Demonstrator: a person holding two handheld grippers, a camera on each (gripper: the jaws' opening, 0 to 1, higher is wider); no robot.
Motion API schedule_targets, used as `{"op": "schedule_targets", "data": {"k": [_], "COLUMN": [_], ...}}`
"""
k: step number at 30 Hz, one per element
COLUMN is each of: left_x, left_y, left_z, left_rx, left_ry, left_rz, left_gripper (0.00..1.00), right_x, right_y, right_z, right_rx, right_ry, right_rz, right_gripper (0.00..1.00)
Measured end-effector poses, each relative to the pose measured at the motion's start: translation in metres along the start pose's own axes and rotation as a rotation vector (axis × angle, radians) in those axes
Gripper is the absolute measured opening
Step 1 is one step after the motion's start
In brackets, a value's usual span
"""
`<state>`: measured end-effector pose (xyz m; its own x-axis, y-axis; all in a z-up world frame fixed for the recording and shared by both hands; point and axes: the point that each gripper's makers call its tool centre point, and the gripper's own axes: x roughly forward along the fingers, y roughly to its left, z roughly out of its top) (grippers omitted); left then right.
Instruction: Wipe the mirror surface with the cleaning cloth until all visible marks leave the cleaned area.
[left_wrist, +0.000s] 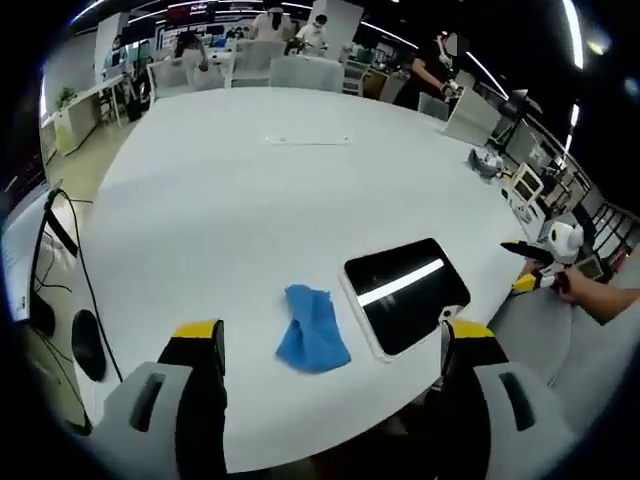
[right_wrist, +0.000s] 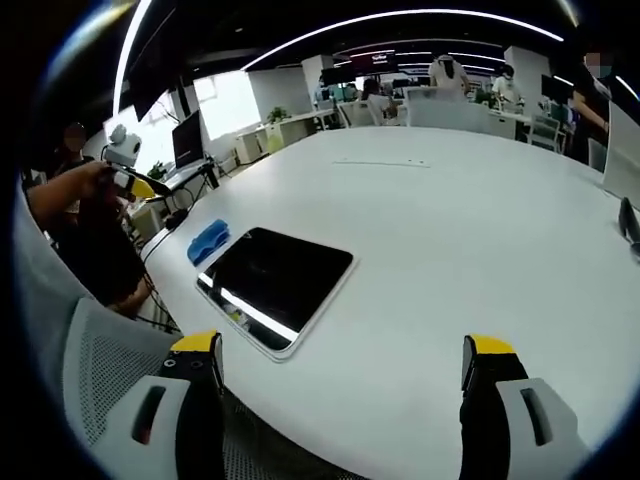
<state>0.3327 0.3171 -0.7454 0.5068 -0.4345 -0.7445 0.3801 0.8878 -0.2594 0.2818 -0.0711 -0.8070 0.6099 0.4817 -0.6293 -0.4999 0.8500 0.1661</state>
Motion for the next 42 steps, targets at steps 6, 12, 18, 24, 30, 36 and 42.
{"op": "schedule_targets", "data": {"k": [6, 12, 18, 24, 30, 36, 42], "left_x": [0.018, 0.036, 0.055, 0.079, 0.095, 0.103, 0.107], "left_y": [-0.003, 0.014, 0.016, 0.024, 0.022, 0.025, 0.024], "left_z": [-0.005, -0.014, -0.030, -0.044, -0.052, -0.060, -0.063], "left_rx": [0.014, 0.001, -0.055, -0.102, -0.112, -0.095, -0.064], "left_ry": [0.067, 0.105, 0.135, 0.184, 0.219, 0.254, 0.269], "left_rz": [-0.006, 0.044, 0.034, 0.048, 0.057, 0.092, 0.097], "left_gripper": [0.81, 0.58, 0.44, 0.32, 0.22, 0.07, 0.06], "right_x": [0.002, 0.005, 0.006, 0.007, 0.004, 0.001, 0.001], "right_y": [-0.002, -0.004, -0.004, -0.004, -0.006, -0.009, -0.011], "right_z": [0.000, -0.004, -0.003, -0.003, -0.004, -0.005, -0.007], "right_rx": [0.008, 0.001, 0.008, 0.010, 0.016, 0.020, 0.021], "right_ry": [0.000, 0.015, 0.015, 0.015, 0.014, 0.015, 0.018], "right_rz": [0.002, 0.007, 0.008, 0.008, 0.003, -0.004, -0.008], "right_gripper": [0.98, 0.98, 0.98, 0.98, 0.98, 0.98, 0.98]}}
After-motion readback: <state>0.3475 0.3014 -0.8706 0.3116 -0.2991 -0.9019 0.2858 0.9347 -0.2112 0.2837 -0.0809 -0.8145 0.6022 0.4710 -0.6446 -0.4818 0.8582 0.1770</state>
